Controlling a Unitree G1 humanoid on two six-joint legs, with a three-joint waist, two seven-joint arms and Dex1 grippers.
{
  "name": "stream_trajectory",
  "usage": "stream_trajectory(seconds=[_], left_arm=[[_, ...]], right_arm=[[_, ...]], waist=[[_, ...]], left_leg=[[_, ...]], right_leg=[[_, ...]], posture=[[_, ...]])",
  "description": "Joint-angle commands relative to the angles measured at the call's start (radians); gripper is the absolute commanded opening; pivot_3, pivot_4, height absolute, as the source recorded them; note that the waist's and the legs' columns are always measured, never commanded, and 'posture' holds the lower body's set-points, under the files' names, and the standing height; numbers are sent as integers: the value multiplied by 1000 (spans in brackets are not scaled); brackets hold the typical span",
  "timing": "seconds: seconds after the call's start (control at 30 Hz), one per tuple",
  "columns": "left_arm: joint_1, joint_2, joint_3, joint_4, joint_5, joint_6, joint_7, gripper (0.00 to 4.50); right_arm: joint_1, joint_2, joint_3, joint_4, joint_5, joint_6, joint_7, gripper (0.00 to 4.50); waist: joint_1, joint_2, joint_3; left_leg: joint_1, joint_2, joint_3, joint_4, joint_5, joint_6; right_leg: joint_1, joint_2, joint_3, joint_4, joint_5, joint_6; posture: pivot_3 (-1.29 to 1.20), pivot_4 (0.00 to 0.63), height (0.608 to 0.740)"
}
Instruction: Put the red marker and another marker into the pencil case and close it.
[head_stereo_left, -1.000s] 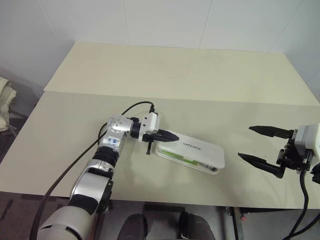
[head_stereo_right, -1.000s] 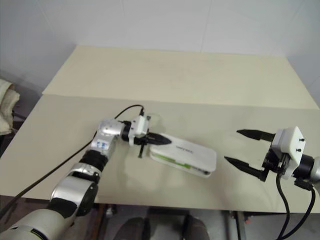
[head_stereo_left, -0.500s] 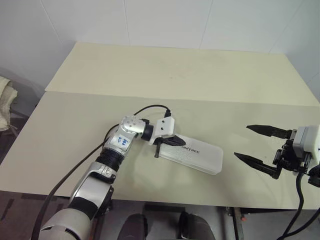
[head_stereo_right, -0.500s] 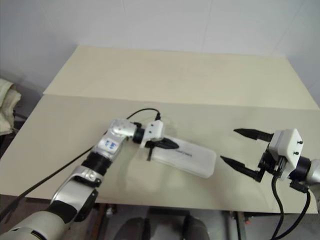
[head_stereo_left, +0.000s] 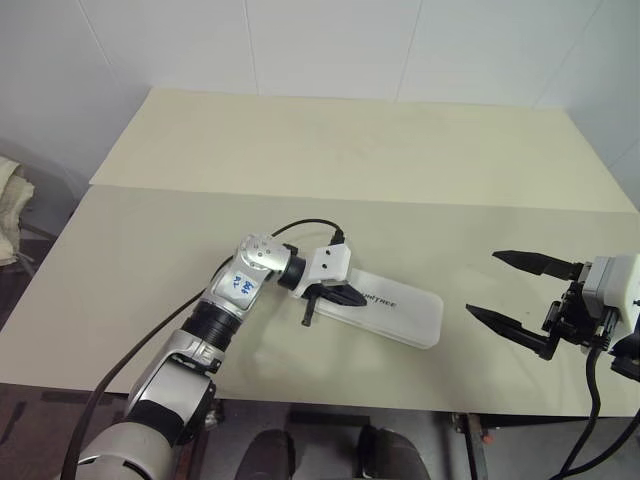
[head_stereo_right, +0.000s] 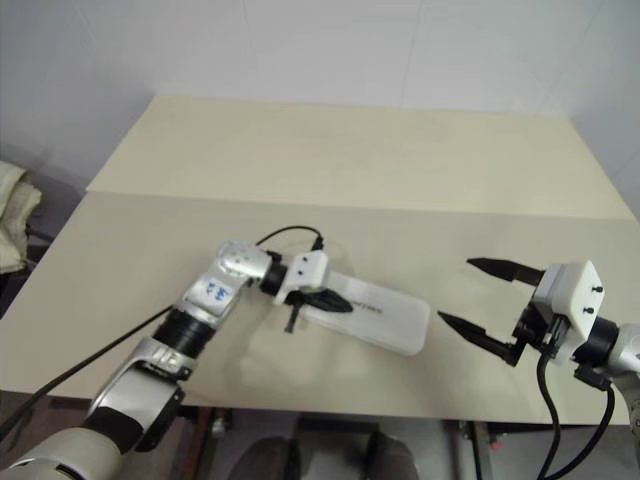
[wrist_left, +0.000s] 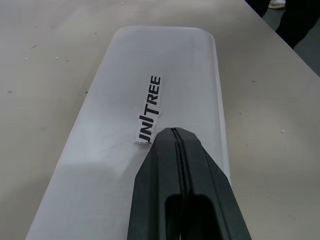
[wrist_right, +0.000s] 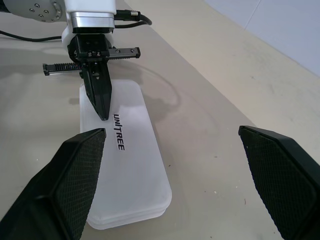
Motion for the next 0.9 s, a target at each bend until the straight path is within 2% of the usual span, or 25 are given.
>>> stream_trajectory(seconds=[0.03,0.17,0.3,0.33,0.43,0.6,0.77,0.9], left_arm=[[35,11,21,12,-29,61,7,13],[57,35,152,-58,-172,111,-5,13],[99,102,244,-123,-260,157,-20,13],[112,125,268,-141,-277,171,-17,184],[150,179,317,-191,-320,195,-19,902],[236,271,413,-296,-411,249,-22,2718],[276,284,431,-342,-424,243,19,4477],[290,265,427,-385,-435,242,51,4477]], right_arm=[[-4,-6,-25,-23,20,-5,4,4500],[-38,-2,0,13,19,-15,16,4500],[-65,-6,22,56,12,-22,43,4500],[-74,-7,32,69,10,-23,52,4500],[-109,-9,56,114,3,-31,74,4500],[-202,-11,123,207,-20,-47,117,4500],[-285,-9,187,265,-30,-60,169,4500],[-320,-6,214,297,-39,-70,194,4500]], waist=[[-1,0,0],[-8,0,0],[-19,0,0],[-21,0,0],[-21,0,1],[-22,0,1],[-21,1,2],[-21,1,2]], left_leg=[[0,0,0,0,0,0],[0,0,0,0,0,0],[-1,0,-1,0,0,0],[-1,0,-1,0,0,0],[-1,0,-1,0,0,0],[-1,0,-1,-1,0,0],[-1,0,-1,0,0,0],[-1,0,-1,-1,0,0]], right_leg=[[0,0,0,0,0,0],[0,0,0,1,0,0],[-1,0,0,0,0,0],[-1,0,0,0,0,0],[-1,0,0,0,0,0],[-1,0,0,0,0,0],[-1,0,0,0,0,0],[-1,0,0,0,0,0]], posture=[[0,150,740],[0,150,740],[0,150,740],[0,150,740],[0,150,740],[0,150,740],[0,150,740],[0,150,740]])
